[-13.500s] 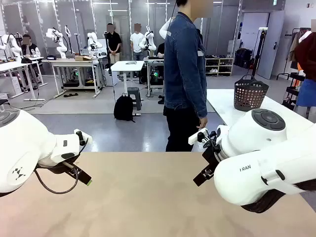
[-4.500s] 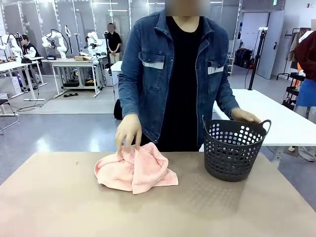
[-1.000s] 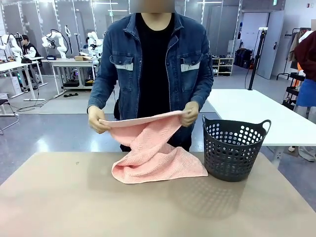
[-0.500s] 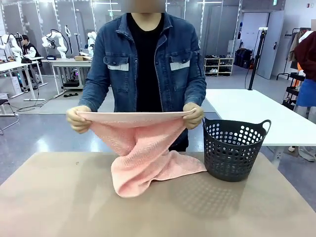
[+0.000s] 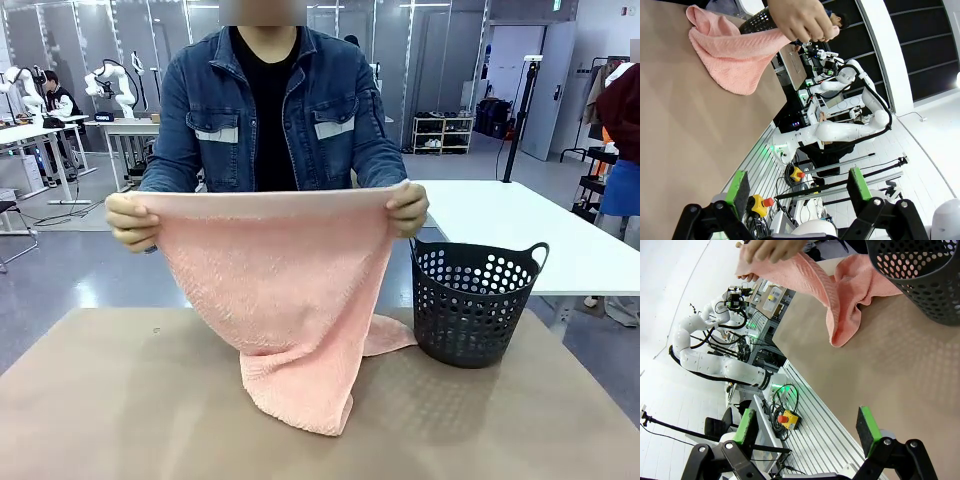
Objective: Fold the towel.
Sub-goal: Grab the top end of the 100 cm Hotel Towel extended by the human.
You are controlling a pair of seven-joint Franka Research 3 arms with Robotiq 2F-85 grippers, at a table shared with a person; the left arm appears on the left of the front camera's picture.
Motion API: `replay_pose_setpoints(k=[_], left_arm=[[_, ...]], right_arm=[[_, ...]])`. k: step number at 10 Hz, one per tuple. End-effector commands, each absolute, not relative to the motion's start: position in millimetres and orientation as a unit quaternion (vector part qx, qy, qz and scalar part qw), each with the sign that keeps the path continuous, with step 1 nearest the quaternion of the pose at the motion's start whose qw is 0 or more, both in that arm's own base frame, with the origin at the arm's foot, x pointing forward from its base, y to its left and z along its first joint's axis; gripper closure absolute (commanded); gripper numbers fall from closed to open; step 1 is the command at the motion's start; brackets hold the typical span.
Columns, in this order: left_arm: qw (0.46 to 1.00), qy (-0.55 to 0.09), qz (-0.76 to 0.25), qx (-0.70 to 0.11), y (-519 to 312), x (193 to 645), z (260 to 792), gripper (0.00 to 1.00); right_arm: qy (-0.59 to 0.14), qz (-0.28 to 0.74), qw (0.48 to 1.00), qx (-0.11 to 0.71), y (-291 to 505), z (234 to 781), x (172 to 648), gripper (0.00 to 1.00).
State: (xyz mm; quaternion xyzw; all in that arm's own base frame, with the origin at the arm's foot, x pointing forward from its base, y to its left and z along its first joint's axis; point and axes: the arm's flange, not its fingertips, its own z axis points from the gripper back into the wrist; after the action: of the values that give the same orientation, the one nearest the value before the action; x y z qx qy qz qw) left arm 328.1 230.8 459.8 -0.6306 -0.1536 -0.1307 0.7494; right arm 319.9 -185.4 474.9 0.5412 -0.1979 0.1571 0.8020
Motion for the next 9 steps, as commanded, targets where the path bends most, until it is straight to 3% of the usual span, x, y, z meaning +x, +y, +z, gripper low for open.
replay_pose_setpoints(k=[1,6,9], left_arm=[[0.746,-0.152,-0.137,-0.633,230.3,325.1,461.0,0.0],[0.749,-0.154,-0.131,-0.631,230.8,328.1,459.8,0.0],[0.814,-0.21,-0.32,-0.438,204.0,308.9,543.2,0.0]], right_arm=[[-0.206,0.164,0.796,0.544,-185.3,475.2,320.5,0.0],[-0.198,0.157,0.802,0.541,-185.4,474.9,319.9,0.0],[-0.283,0.352,0.814,0.365,-179.1,568.7,307.1,0.0]])
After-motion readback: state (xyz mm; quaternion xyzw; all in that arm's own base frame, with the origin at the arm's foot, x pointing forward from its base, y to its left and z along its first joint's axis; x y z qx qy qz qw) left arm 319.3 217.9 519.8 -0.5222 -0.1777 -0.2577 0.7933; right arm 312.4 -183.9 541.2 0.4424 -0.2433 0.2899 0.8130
